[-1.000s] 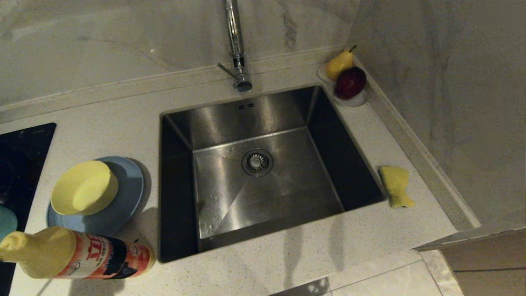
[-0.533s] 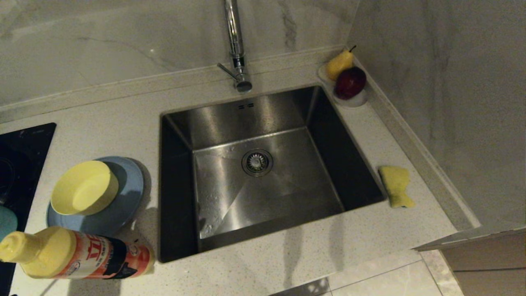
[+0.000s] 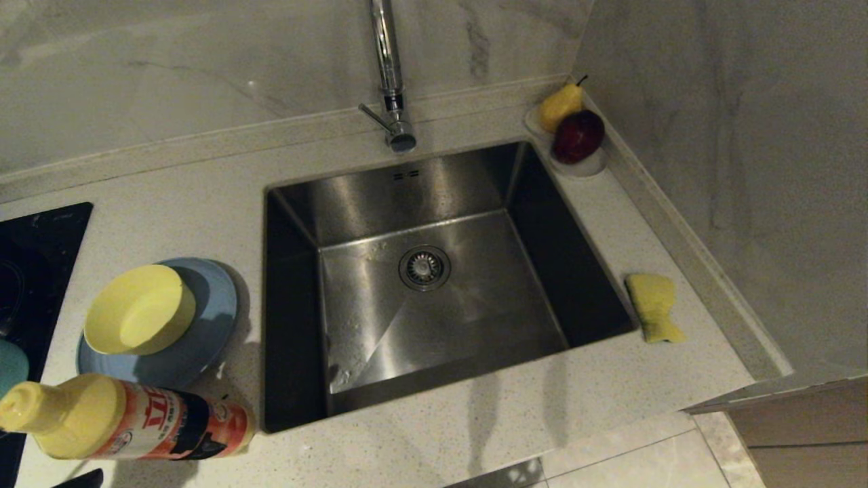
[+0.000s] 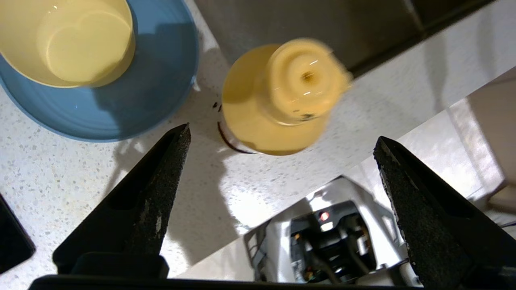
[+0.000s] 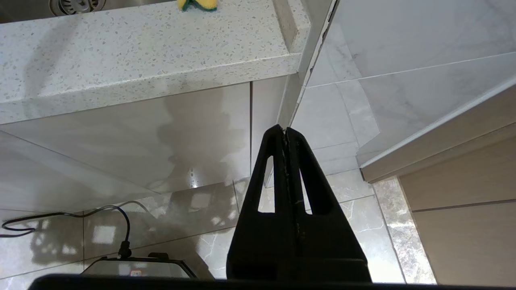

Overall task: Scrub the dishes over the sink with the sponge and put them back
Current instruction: Grab the dish soap

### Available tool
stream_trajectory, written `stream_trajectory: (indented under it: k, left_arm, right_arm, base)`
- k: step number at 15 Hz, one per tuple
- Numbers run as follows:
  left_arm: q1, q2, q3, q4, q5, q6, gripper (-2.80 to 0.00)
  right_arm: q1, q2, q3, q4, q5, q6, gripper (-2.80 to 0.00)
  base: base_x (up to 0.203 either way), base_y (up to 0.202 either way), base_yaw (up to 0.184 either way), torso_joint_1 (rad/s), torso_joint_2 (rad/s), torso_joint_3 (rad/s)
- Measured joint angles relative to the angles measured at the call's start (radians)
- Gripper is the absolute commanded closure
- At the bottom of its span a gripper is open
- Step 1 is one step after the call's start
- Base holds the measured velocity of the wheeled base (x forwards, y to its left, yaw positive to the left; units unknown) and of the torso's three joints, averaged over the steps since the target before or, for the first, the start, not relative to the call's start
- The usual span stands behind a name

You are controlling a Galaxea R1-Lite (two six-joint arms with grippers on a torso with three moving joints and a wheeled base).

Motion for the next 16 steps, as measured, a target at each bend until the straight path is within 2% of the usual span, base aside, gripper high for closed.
stream_trajectory:
  k: [7,10,16]
  left_arm:
    - [-0.007,0.056,0.068,-0.107,-0.002,0.059,-2.8]
    - [-0.009,0.062,0.109,-0.178,-0.003,0.063,-2.8]
    - [-0.021,0.075,0.134,-0.169,-0.01,0.076,-2.8]
  right_arm:
    - [0.0,0.0,0.0,0.0,0.0,0.0,0.0]
    - [0.0,0.0,0.0,0.0,0.0,0.0,0.0]
    - [0.0,0.0,0.0,0.0,0.0,0.0,0.0]
  base:
    - [0.0,0.0,0.0,0.0,0.0,0.0]
    - [0.0,0.0,0.0,0.0,0.0,0.0]
    - [0.0,0.0,0.0,0.0,0.0,0.0]
